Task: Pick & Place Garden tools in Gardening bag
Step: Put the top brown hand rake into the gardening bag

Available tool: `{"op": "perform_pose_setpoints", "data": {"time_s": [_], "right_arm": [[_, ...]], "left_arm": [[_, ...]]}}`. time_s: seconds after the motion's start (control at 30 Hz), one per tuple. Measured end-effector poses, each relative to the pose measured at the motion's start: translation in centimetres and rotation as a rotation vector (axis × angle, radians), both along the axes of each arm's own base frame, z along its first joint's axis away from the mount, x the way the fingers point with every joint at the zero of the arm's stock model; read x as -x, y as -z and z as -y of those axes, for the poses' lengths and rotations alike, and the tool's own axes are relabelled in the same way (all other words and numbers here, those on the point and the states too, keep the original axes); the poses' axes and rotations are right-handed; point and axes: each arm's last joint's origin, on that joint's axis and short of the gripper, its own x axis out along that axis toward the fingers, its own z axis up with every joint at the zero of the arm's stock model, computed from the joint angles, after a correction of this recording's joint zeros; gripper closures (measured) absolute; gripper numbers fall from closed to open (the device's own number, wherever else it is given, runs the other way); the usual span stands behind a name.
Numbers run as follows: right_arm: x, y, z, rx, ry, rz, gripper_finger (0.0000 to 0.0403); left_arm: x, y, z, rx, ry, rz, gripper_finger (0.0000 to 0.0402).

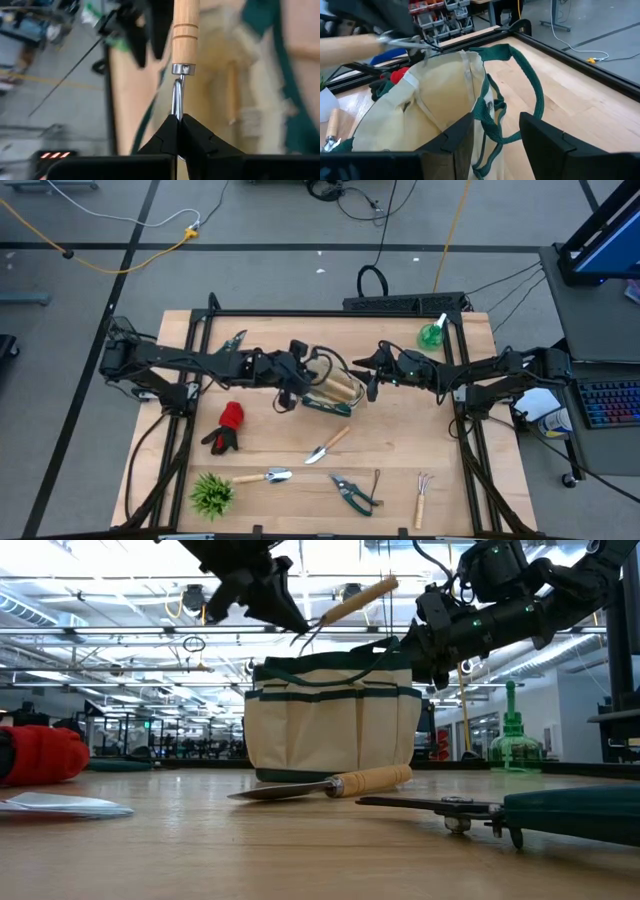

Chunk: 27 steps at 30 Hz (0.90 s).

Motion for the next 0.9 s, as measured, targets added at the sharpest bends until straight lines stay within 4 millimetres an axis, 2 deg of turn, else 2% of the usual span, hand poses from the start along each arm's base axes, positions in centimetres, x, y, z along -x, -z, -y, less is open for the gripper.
{"op": "perform_pose_setpoints", "data": {"time_s": [0.47,0.6,0.9], "right_arm": [[0.0,0.0,0.0,-0.001,0.000,-0.004,0.0252],[0.0,0.0,0.0,-0.001,0.000,-0.004,0.0252],[0.0,0.0,0.0,-0.001,0.000,-0.004,0.0252]], "left_arm": [[0.4,0.7,-1.1,0.115,-0.077,-0.049,0.0394],[0.3,0.9,-1.3,0.194,-0.064,-0.046,0.0393],[-1.2,4.2,-1.4,0.179,-0.071,-0.162,0.0394]]}}
